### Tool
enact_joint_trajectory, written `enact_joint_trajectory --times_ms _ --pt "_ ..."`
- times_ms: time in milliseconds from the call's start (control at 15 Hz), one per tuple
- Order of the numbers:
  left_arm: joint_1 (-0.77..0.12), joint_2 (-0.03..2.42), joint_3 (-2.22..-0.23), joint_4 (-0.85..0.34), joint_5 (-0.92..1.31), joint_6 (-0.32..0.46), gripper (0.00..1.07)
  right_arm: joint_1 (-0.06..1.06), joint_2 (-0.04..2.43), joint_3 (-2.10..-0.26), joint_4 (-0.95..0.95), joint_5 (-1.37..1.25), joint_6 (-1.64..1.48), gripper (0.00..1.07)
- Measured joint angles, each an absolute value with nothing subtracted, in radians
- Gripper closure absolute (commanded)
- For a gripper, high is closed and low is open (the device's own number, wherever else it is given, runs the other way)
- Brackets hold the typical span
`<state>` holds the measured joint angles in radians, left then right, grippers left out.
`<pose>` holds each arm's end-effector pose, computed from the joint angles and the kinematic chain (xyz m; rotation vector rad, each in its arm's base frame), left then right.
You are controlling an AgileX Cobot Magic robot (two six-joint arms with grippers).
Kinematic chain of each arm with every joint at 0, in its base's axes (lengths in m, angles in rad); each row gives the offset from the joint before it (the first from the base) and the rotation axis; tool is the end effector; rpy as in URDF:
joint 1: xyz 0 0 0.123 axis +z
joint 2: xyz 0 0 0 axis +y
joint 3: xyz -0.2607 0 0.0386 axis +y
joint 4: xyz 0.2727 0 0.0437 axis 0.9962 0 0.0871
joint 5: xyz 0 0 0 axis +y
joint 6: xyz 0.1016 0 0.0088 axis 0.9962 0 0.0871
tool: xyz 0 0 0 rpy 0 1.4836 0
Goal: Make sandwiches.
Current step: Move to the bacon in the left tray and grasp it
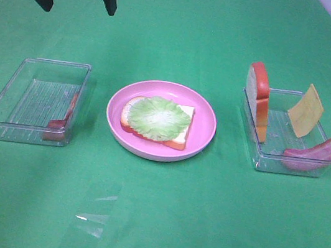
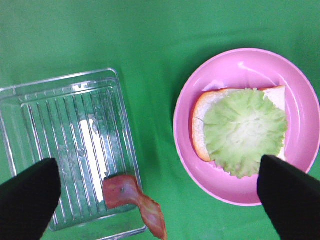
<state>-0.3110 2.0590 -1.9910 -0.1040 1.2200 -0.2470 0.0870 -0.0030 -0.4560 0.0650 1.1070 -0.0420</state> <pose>0.4427 -0.1527 0.2656 0.0651 2.8000 -0.2849 0.0498 0.0103 0.2667 -0.1406 2.1269 0.1056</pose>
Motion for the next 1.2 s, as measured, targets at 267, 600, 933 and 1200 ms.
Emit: enact_joint_trajectory --times_ms 267,600,933,1200 --pt "-0.311 2.070 -1.890 -0.099 1.219 -0.350 0.06 0.087 -0.003 -0.456 0.065 1.107 -0.042 0.14" --pt "-0.311 2.070 -1.809 -0.077 1.220 -0.454 0.06 0.087 -0.003 -0.456 0.065 1.107 -0.042 0.14" --pt "-0.343 2.070 -1.809 -0.044 1.220 -0.507 0.06 0.087 -0.003 -0.456 0.065 1.107 -0.042 0.14" --pt "-0.440 2.151 -1.808 -0.006 1.221 -0.518 0.06 0.087 -0.003 -0.456 0.065 1.107 -0.042 0.14"
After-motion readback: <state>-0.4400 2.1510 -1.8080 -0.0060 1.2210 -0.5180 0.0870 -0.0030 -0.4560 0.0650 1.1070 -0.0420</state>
